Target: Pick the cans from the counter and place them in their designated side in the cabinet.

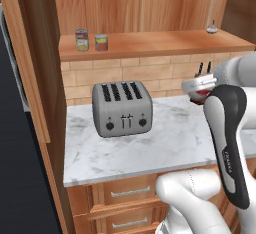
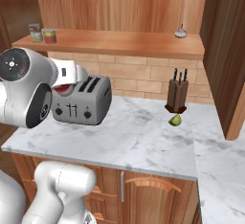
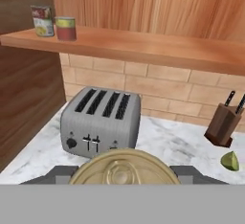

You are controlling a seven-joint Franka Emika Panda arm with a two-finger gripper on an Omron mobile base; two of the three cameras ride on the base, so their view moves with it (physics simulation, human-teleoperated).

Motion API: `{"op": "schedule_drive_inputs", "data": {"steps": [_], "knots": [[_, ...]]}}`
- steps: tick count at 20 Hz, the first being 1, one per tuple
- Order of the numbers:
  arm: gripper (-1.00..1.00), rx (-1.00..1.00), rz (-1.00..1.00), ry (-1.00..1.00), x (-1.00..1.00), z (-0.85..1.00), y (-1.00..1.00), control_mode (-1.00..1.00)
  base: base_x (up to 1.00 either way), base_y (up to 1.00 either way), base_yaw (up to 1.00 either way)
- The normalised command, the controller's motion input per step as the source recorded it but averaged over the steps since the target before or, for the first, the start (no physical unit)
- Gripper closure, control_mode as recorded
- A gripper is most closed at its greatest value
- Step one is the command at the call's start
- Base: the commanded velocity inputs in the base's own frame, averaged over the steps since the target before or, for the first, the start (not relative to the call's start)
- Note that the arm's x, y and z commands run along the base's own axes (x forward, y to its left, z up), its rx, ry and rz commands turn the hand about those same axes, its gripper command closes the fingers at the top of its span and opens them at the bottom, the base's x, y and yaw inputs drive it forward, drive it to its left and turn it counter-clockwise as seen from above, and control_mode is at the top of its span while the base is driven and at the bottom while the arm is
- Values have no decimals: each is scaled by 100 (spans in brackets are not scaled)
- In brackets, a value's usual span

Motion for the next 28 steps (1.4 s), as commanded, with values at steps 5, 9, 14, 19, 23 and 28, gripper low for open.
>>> {"op": "schedule_drive_inputs", "data": {"steps": [5, 9, 14, 19, 23, 28], "knots": [[100, 0, 0, -9, -4, 25, 8, -100, 0, 0, 0], [100, 1, 0, -8, 0, 27, 9, -100, 0, 0, 0], [100, 1, 0, -9, 0, 27, 11, -100, 0, 0, 0], [100, 1, 0, -7, 1, 22, 16, -100, 0, 0, 0], [100, 1, 0, -7, 5, 19, 16, -100, 0, 0, 0], [100, 0, 1, -7, 17, 15, 14, -100, 0, 0, 0]]}}
